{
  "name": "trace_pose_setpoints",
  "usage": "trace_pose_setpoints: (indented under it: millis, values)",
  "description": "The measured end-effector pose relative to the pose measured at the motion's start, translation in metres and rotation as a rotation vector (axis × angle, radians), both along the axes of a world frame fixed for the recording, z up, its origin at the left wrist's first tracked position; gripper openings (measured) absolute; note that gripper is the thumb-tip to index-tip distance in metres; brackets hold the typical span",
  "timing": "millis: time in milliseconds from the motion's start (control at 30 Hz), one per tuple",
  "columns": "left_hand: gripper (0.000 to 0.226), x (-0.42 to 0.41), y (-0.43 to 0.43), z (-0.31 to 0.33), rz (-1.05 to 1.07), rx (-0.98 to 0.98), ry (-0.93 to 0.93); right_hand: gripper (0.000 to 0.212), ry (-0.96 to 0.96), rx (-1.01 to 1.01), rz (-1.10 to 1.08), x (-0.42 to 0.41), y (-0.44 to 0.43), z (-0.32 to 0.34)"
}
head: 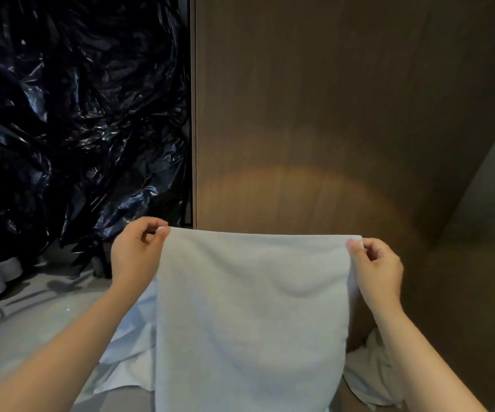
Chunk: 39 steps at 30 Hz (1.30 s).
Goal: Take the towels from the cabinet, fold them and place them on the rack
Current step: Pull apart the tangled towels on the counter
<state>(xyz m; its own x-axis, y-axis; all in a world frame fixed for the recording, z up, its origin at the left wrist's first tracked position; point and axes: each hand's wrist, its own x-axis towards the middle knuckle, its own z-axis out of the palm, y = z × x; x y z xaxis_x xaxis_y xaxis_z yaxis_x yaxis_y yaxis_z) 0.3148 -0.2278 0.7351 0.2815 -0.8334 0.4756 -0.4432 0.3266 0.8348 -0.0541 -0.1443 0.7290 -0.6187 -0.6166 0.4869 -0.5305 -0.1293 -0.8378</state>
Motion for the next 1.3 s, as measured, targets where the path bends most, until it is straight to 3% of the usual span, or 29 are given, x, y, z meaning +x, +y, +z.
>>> trace_pose_setpoints:
  millis: [233, 433, 567, 800, 1000, 1167, 1300]
  values:
    - [0.013, -0.013, -0.021, -0.02, -0.037, 0.077, 0.01, 0.027, -0.006, 0.05, -0.011, -0.008, -0.024, -0.024]
    - [0.012, -0.023, -0.018, -0.01, -0.006, 0.065, 0.04, 0.021, -0.004, 0.019, 0.051, 0.006, -0.022, -0.009]
    - [0.009, -0.031, -0.001, 0.001, -0.041, 0.049, 0.117, 0.006, -0.081, -0.006, 0.164, 0.026, -0.011, 0.005]
    - [0.005, -0.058, 0.032, 0.017, -0.146, 0.026, 0.195, 0.024, -0.102, -0.031, 0.445, 0.079, 0.004, 0.025]
    - [0.006, -0.075, 0.053, 0.036, -0.261, 0.012, 0.28, 0.016, -0.078, -0.004, 0.632, 0.103, 0.011, 0.044]
    - [0.007, -0.08, 0.068, 0.053, -0.376, -0.012, 0.328, 0.008, -0.194, 0.017, 0.802, 0.109, 0.019, 0.067]
    - [0.007, -0.082, 0.077, 0.063, -0.447, -0.011, 0.356, 0.025, -0.284, 0.059, 0.92, 0.113, 0.024, 0.081]
